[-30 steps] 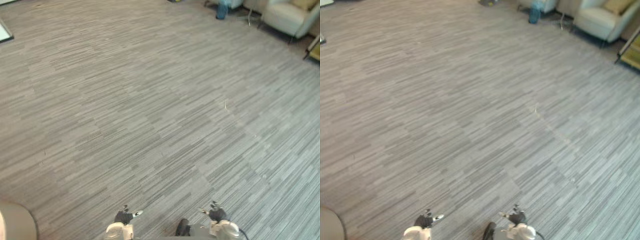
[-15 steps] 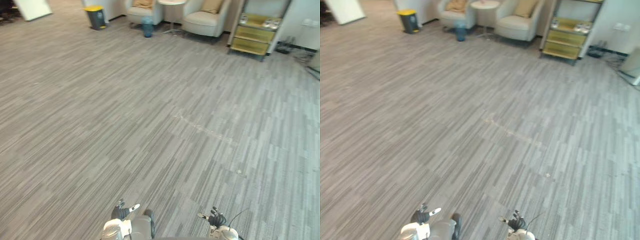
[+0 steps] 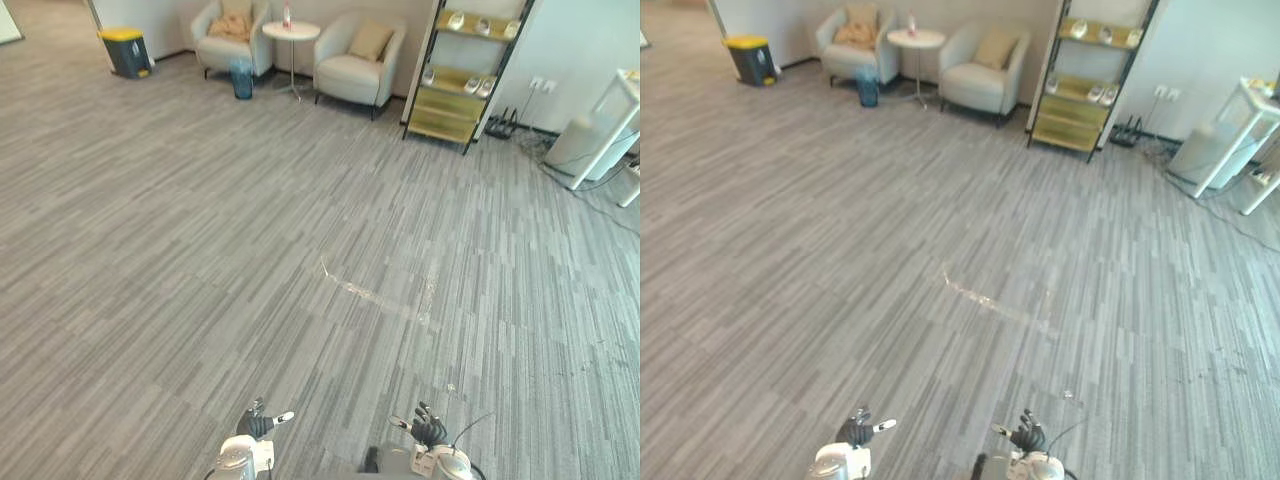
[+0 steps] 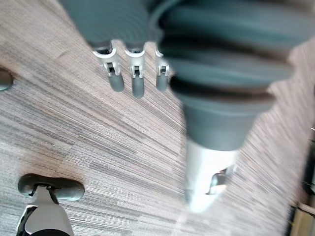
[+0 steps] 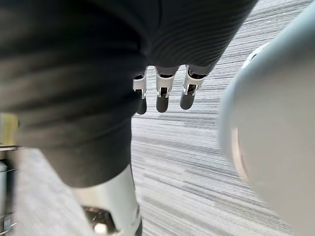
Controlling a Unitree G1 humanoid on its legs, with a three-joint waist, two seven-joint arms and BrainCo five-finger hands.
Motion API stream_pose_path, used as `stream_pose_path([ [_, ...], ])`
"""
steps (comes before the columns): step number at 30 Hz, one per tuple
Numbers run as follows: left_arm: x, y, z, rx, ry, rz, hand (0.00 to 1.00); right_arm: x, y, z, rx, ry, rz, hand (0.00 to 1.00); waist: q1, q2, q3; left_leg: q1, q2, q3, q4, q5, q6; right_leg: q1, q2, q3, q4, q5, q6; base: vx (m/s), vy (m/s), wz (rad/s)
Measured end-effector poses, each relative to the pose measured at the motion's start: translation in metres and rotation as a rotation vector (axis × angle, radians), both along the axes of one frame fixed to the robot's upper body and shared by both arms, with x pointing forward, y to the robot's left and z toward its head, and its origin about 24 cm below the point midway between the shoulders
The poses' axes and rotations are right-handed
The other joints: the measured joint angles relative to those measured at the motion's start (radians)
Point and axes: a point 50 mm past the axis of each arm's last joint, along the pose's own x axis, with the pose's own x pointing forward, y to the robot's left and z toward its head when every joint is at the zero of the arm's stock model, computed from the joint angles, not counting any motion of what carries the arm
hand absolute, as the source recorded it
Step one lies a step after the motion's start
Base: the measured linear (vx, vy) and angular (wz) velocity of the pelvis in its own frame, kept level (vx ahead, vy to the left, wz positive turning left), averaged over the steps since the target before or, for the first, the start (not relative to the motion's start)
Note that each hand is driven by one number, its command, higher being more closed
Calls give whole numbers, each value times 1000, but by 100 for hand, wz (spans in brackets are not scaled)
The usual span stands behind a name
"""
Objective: Pick up cushions and gather them together orderly.
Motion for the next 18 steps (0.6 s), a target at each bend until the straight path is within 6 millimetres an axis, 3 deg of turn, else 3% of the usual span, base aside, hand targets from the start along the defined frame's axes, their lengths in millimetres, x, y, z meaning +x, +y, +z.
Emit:
stream_pose_path([
  [2,-3,-7,-2,-27,11,29,0,-4,-5,-1,-9,23,0,0,-7,28,-7,-22,31,-48,127,14,-14,34,31,-2,14,-63,-19,406,-268,-15],
  [3,-2,-6,-1,-32,2,46,0,-6,-4,-2,-8,27,8,0,-13,26,-8,-106,52,-91,333,30,-39,81,48,-7,-12,-84,-17,419,-257,10],
  [4,4,-6,1,-37,-18,51,0,-10,-3,-3,-8,37,15,0,-18,27,-4,-229,74,-144,603,138,-68,147,66,-19,-56,-96,-28,403,-243,13],
  [5,6,-6,2,-37,-24,49,0,-8,-2,-3,-11,32,27,0,-12,18,2,-279,88,-151,707,163,-73,175,76,-15,-79,-99,-33,387,-174,-7],
  [6,9,-5,4,-38,-42,45,0,-9,0,-3,-11,39,44,0,1,19,3,-359,102,-145,875,157,-57,240,98,2,-118,-116,-60,315,-88,-24],
  [7,10,-4,5,-37,-47,42,0,-9,2,-4,-7,40,47,0,5,18,5,-387,102,-140,916,147,-51,266,104,11,-133,-122,-67,403,-73,-45],
  [8,12,-1,6,-25,-62,35,0,-7,10,-4,15,36,51,0,9,9,7,-462,90,-110,955,101,-23,343,107,27,-181,-128,-69,398,-58,-57],
  [10,14,1,8,-17,-77,31,0,-5,14,-4,27,32,44,0,14,3,9,-526,75,-40,861,46,3,406,103,61,-235,-123,-59,393,-32,-65],
  [12,18,-2,10,-13,-89,1,0,-5,17,-5,49,26,3,0,27,-1,4,-556,-10,-4,440,45,11,487,79,121,-314,-137,-22,508,55,-70],
  [13,18,-2,10,-14,-90,-1,0,-5,17,-5,50,26,2,0,29,-1,4,-555,-22,-8,376,60,11,494,77,130,-320,-143,-16,638,162,-71],
  [14,18,-2,10,-10,-91,-10,0,-7,16,-5,48,34,-4,0,48,-7,2,-551,-65,-56,223,206,5,522,61,171,-336,-165,0,609,164,-66],
  [15,20,3,11,6,-93,-18,0,-8,24,-7,66,44,5,0,48,-45,-21,-519,-105,-32,191,211,24,544,29,210,-359,-156,3,738,175,-58],
  [18,21,3,10,11,-81,-38,0,-7,25,-7,70,45,6,0,49,-60,-26,-527,-100,6,309,168,89,547,4,299,-323,-71,21,540,144,-28],
])
